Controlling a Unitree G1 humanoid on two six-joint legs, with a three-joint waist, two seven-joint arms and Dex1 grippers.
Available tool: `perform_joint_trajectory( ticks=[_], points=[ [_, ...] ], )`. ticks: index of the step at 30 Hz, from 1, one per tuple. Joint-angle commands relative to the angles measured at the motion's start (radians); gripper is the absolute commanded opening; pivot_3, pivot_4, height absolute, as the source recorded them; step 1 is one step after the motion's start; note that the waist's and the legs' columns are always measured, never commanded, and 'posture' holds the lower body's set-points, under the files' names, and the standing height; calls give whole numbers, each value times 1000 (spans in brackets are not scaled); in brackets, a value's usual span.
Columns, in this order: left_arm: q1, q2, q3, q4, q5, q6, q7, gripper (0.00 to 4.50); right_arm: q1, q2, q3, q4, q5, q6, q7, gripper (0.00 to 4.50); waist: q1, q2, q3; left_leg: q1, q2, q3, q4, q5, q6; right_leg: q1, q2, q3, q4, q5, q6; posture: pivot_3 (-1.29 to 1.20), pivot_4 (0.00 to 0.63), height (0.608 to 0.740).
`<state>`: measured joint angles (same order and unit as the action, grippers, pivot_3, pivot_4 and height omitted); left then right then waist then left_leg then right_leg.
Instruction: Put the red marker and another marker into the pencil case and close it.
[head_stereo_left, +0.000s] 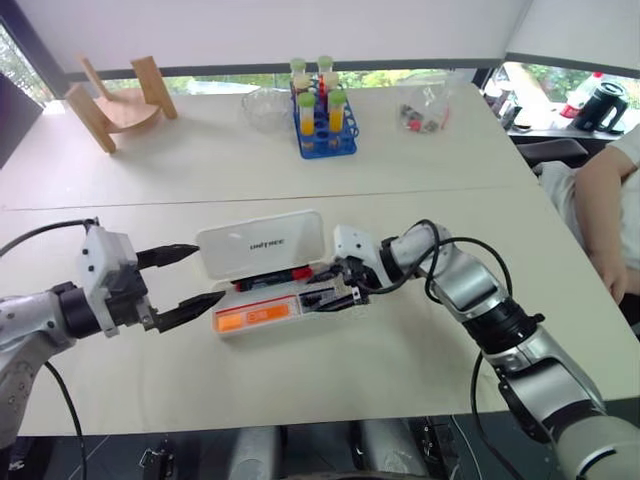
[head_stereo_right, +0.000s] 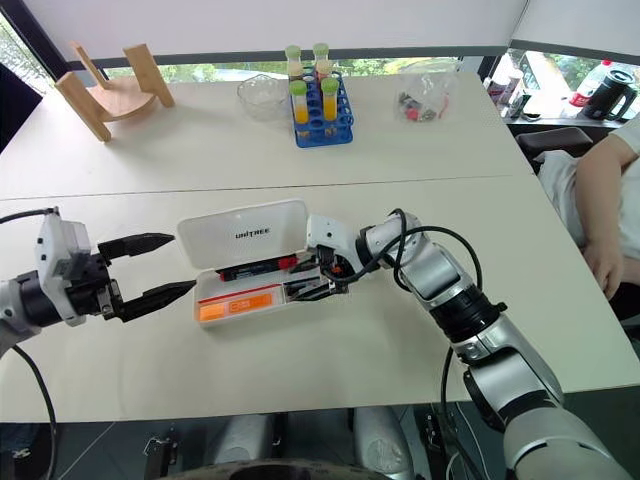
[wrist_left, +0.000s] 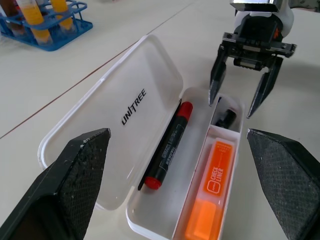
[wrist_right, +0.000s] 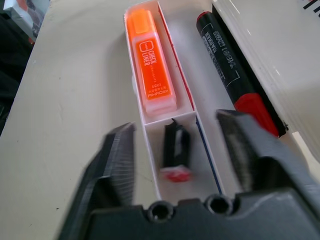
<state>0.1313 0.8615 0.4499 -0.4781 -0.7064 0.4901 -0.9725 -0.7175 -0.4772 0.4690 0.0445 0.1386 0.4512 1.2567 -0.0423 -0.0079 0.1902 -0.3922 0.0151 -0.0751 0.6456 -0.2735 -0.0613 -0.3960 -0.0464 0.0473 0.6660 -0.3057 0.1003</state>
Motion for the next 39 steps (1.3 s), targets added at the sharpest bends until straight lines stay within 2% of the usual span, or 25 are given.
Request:
perform_joint_trajectory(
  ticks=[1, 5, 10, 13, 17, 20, 24, 28, 32, 35, 39],
  points=[
    [5, 0, 34, -3, 4, -12, 7, 4500, -27, 12, -9, -20, 2, -5, 2, 4449, -1, 0, 0, 0, 0, 0, 0, 0, 0, 0, 0, 0, 0, 0, 0, 0, 150, 740],
    [-4, 14, 52, 34, 3, 19, 28, 4500, -32, -20, -56, -74, 29, 31, 2, 4449, -1, 0, 0, 0, 0, 0, 0, 0, 0, 0, 0, 0, 0, 0, 0, 0, 150, 740],
    [-56, 47, 79, 154, 12, 38, 32, 4500, -18, -95, -195, -203, 127, 161, -23, 4449, 1, 0, 0, 0, 0, -1, 0, 0, 0, 0, 0, -1, 0, 0, 0, 0, 150, 740],
    [-112, 59, 73, 249, 21, 26, 19, 3585, 2, -143, -272, -272, 180, 234, -47, 4500, 1, 0, 0, 0, 0, -1, 0, 0, 0, 0, 0, -1, 0, 0, 0, 0, 150, 740],
    [-210, 57, 20, 404, 102, -53, 8, 1653, 26, -194, -338, -337, 220, 298, -89, 4500, 1, 0, 0, 0, 0, -1, 0, 0, 0, 0, 0, -1, 0, 0, 0, 0, 150, 740],
    [-346, 18, -66, 581, 183, -142, 9, 124, 54, -222, -380, -384, 247, 342, -133, 4500, 5, 0, 0, 0, 0, -1, 0, 0, 0, 0, 0, -1, 0, 0, 0, 0, 150, 740],
    [-480, -44, -166, 761, 283, -263, 3, 22, 77, -239, -395, -423, 270, 370, -175, 4500, 4, -1, 0, 0, -1, 0, 1, 0, 0, 0, 0, -1, 0, 0, 0, 0, 150, 740],
    [-620, -186, -270, 899, 300, -321, -72, 22, 93, -258, -422, -441, 286, 395, -221, 4500, 12, -1, -1, -1, -1, 0, 1, 0, 0, 0, 0, -1, 0, 0, 0, 0, 150, 740],
    [-636, -233, -271, 842, 216, -225, -158, 22, 119, -291, -435, -459, 303, 407, -237, 4500, 1, -2, -1, -4, -1, 0, 2, 0, 0, -2, 0, -1, 0, 0, 0, 0, 150, 740],
    [-588, -200, -285, 743, 152, -99, -234, 22, 139, -308, -446, -475, 317, 416, -249, 4500, -5, -2, -1, -5, 0, -1, 1, 0, 0, -4, 1, -1, 1, 0, 0, 0, 150, 740],
    [-503, -150, -328, 627, 135, -15, -309, 22, 153, -320, -450, -486, 333, 421, -267, 4500, -4, -1, 0, -4, 0, 0, 1, 0, 0, -4, 1, 0, 1, 0, 0, 0, 150, 740]
  ],
)
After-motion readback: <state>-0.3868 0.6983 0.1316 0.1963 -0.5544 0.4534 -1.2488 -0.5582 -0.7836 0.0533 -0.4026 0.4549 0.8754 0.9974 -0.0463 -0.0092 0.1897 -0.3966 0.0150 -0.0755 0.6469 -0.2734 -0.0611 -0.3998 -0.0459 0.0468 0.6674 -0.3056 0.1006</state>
